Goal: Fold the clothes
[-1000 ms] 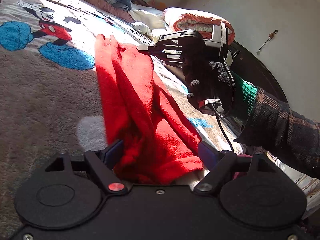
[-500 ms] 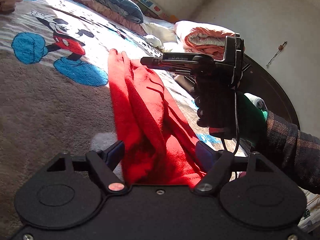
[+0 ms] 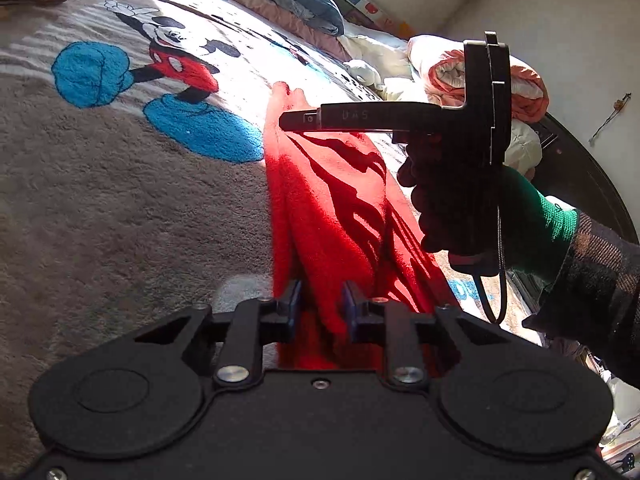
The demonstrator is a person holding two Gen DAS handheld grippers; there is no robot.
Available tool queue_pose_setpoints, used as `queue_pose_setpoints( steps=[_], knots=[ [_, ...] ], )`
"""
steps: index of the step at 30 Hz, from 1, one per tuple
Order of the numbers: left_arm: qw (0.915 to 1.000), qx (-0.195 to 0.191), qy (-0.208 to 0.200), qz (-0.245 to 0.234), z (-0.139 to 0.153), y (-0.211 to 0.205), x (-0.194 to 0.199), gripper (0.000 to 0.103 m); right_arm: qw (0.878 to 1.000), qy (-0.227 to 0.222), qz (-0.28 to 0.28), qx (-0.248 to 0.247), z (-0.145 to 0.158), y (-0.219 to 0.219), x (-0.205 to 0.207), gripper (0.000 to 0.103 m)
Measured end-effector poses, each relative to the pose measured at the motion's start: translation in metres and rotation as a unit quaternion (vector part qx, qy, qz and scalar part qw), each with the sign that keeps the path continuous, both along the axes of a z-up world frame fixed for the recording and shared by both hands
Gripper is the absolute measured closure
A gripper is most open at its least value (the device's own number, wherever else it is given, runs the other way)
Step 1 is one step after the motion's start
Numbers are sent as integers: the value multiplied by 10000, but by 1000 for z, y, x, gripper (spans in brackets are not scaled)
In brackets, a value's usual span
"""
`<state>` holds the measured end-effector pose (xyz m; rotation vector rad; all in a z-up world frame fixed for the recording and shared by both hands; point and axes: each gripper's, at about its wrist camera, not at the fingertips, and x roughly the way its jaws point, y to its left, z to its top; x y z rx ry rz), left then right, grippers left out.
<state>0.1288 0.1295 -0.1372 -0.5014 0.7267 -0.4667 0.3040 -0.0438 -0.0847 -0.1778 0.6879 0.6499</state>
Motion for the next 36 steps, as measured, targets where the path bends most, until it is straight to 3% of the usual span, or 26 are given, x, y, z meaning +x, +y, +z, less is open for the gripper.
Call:
queue_pose_setpoints(
  steps=[3, 7, 10, 11, 14, 18, 23, 27, 30, 33, 34, 36],
  knots=[
    [9993, 157, -321, 139, 12, 4, -7, 82, 9998, -158, -56, 75, 10, -15, 1, 78],
    [9879, 769, -1286, 393, 32, 2, -21, 82, 9999, -99, -127, 24, 2, -24, 11, 78],
    [9874, 584, -1472, 6, 36, -11, -17, 82, 9997, 73, -84, -236, -21, -18, 18, 77],
    [9880, 711, -1365, -160, 33, -19, -13, 82, 9995, 90, -81, -283, -25, -16, 18, 76],
    [9913, 1153, -504, -384, 6, -35, 5, 82, 9996, 151, -196, -154, -18, -20, 18, 76],
    [9937, 860, -599, -407, 12, -27, 2, 82, 9997, -157, -179, 65, 6, -33, -9, 76],
    [9902, 1120, -713, -443, 12, -35, -6, 81, 9989, -457, 69, 98, 15, -43, -63, 72],
    [9895, 1171, -699, -480, 12, -40, -7, 67, 9946, -542, 210, -857, -26, -31, -73, 63],
    [9874, 1280, -754, -538, 12, -47, -8, 57, 9986, -392, 6, -359, -21, -42, -69, 62],
    [9864, 1343, -789, -531, 12, -50, -9, 56, 9971, -743, -157, 28, -1, -53, -80, 64],
    [9866, 1332, -783, -523, 12, -49, -9, 56, 9976, -639, -252, 28, -3, -55, -76, 63],
    [9871, 1308, -767, -523, 12, -49, -9, 56, 9987, -97, -262, -432, -26, -51, -59, 60]
  ],
)
